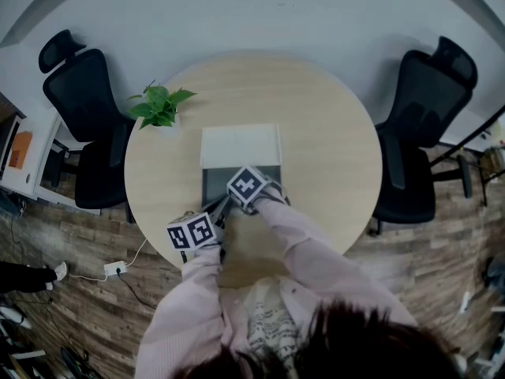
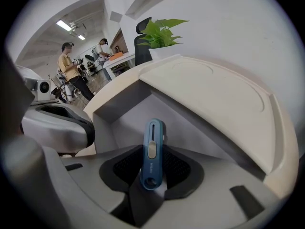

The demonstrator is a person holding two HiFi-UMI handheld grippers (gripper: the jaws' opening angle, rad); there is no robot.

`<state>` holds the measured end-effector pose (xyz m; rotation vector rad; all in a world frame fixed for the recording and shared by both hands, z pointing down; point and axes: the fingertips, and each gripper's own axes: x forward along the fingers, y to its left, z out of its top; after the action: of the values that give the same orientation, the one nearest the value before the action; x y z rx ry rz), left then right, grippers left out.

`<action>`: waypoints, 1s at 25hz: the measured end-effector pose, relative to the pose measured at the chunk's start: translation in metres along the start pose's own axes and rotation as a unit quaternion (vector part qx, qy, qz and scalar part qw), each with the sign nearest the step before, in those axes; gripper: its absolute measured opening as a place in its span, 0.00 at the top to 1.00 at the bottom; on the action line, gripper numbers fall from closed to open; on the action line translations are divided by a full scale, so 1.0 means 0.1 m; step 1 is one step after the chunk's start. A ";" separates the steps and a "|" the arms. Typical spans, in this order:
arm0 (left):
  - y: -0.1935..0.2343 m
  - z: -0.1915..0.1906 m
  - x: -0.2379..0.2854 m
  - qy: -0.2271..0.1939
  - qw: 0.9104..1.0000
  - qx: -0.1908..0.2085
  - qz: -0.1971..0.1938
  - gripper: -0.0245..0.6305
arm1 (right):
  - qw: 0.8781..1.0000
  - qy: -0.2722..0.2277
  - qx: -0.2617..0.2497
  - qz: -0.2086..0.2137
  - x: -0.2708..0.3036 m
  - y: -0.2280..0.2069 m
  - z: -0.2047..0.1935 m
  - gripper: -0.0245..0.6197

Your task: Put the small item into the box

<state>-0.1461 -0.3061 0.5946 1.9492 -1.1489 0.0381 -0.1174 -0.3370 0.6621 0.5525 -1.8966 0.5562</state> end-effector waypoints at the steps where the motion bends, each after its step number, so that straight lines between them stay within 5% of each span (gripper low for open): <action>1: -0.02 0.00 0.00 -0.001 1.000 -0.001 -0.003 0.95 | 1.000 0.001 0.000 -0.002 0.00 0.00 0.00 0.76; 25: -0.07 -0.05 -0.12 -0.006 1.000 -0.005 -0.005 0.95 | 1.000 -0.008 0.006 -0.028 0.01 0.03 0.01 0.69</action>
<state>-0.1463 -0.2927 0.5879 1.9495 -1.1446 0.0155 -0.1204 -0.3349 0.6620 0.6170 -1.8874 0.5290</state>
